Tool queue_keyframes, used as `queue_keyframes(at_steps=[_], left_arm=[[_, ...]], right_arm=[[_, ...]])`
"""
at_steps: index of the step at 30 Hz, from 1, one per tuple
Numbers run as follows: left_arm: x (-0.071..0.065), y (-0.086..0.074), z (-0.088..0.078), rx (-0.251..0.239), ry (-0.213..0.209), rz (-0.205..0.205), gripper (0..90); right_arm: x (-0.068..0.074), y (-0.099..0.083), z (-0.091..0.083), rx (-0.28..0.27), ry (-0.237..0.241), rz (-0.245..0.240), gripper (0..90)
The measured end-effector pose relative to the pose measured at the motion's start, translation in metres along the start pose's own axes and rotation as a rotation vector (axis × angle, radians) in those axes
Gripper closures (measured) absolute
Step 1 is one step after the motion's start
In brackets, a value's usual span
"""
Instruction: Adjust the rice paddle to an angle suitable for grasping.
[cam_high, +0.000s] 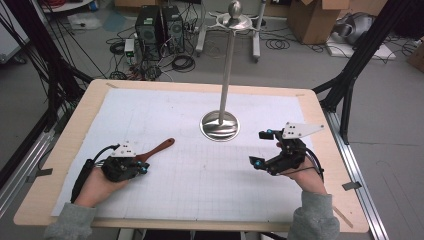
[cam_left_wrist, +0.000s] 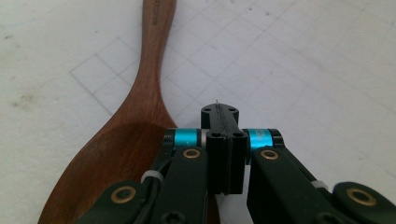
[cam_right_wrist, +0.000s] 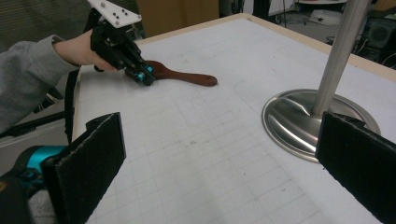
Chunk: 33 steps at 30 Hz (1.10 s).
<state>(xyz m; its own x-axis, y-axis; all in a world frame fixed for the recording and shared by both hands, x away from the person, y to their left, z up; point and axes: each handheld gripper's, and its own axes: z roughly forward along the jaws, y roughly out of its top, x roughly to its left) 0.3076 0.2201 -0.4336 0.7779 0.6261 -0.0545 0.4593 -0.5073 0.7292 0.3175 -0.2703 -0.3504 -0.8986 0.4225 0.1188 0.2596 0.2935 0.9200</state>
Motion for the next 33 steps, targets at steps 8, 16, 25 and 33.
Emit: queue_keyframes(at_steps=[8,16,25,33], left_arm=[[0.001,0.014,-0.009,-0.053,-0.043,0.011,84.6],[0.008,0.022,-0.021,-0.139,-0.062,0.017,54.0],[0.014,0.027,-0.025,-0.182,-0.157,0.04,31.2],[0.017,0.043,-0.028,-0.159,-0.115,0.075,14.2]], right_arm=[[0.002,-0.002,-0.004,0.004,-0.013,0.005,0.4],[0.005,-0.004,-0.009,0.025,-0.024,0.008,0.4],[0.007,-0.009,-0.019,0.012,-0.042,0.013,0.4],[0.008,-0.014,-0.02,0.027,-0.054,0.02,0.4]])
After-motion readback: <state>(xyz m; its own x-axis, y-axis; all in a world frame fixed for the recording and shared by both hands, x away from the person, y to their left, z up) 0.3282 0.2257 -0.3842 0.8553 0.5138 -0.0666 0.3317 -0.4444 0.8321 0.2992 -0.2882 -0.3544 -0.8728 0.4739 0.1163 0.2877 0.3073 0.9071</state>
